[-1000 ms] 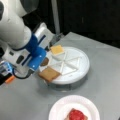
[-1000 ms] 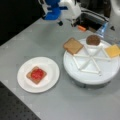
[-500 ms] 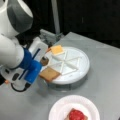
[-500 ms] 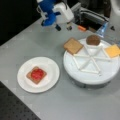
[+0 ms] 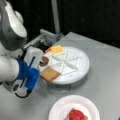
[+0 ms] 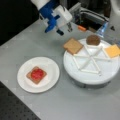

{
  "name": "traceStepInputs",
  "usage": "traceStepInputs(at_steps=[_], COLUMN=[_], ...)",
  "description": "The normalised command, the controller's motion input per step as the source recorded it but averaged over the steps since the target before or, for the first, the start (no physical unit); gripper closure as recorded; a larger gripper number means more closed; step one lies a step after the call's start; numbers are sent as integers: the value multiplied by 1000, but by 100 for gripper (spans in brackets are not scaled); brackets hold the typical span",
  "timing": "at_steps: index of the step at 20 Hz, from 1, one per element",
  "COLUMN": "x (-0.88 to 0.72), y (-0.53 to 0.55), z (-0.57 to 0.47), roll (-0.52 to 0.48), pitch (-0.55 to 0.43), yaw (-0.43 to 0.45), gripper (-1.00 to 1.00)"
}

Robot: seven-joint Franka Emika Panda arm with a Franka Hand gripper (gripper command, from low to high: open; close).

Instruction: Ingredient selection for cheeseburger or sandwich

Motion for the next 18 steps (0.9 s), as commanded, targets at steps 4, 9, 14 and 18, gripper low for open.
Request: traceStepInputs(at_steps=[4, 9, 14, 18], x=[34, 79, 180, 278], y=[-158, -207, -211, -199], z=[-190, -159, -137, -171], roll=[466, 485, 480, 475], pitch=[-77, -72, -50, -52], yaw=[29, 53, 48, 57], gripper=[-100, -100, -100, -100])
